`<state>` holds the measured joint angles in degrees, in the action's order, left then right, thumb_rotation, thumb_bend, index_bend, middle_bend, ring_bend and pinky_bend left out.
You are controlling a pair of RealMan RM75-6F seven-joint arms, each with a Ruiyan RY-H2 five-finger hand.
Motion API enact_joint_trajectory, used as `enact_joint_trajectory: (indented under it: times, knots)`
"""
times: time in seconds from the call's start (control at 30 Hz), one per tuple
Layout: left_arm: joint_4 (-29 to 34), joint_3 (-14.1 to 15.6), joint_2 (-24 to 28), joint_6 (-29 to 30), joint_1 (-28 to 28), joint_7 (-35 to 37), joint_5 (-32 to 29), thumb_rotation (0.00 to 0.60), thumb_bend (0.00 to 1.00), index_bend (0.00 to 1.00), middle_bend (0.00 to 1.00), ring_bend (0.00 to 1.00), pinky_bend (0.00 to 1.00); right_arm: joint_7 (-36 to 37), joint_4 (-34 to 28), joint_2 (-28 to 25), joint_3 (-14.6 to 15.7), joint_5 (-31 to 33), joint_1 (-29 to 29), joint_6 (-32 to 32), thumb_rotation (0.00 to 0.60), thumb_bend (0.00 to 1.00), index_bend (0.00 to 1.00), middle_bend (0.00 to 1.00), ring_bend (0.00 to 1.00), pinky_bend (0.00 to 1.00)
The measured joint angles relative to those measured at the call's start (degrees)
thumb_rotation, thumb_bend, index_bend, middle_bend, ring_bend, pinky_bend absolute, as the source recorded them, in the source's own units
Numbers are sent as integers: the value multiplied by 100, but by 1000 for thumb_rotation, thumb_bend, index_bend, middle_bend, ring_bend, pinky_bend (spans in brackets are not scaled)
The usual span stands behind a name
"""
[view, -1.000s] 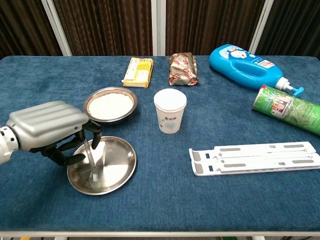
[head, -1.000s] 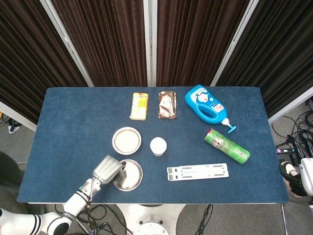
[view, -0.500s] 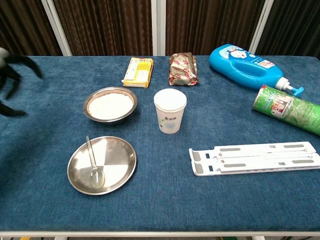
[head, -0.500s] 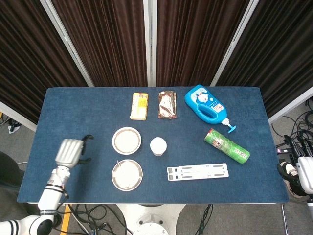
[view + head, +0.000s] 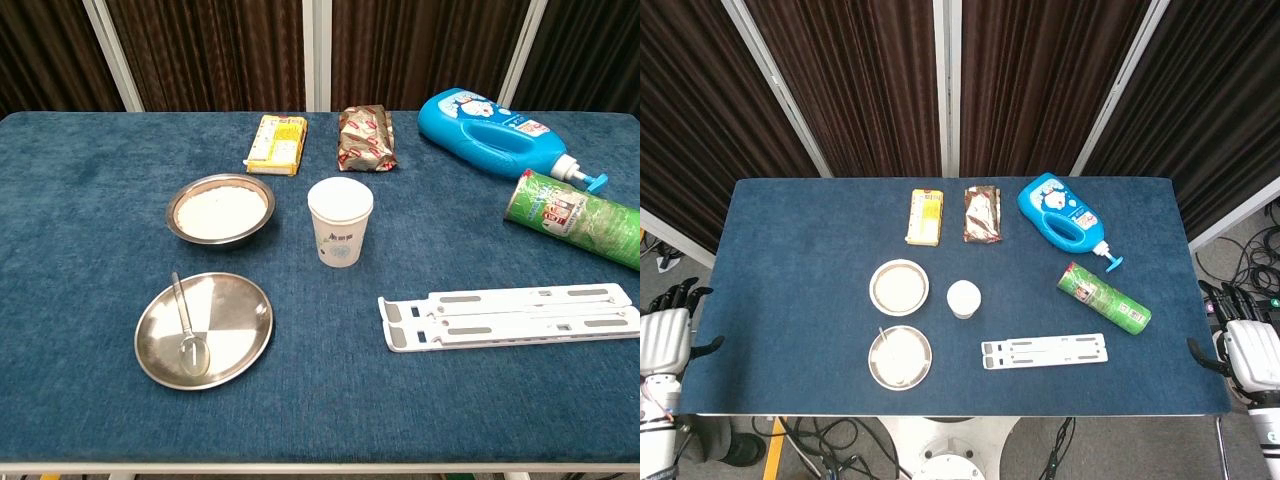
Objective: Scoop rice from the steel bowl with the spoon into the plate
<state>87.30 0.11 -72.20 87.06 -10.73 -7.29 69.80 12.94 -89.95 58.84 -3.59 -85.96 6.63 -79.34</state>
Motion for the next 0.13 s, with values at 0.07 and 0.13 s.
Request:
enact_joint_trajectory:
  times: [0.07, 0.13]
  knots:
    - [161, 87, 71, 250, 177, 26, 219, 600, 126, 314, 246, 182, 213, 73, -2, 26, 19, -79, -11, -64, 600, 257, 0, 122, 0, 0]
    - [300, 166, 132, 505, 346, 30, 470, 600, 125, 313, 246, 182, 211, 141, 14, 51, 27, -161, -21, -157, 600, 257, 0, 125, 0, 0]
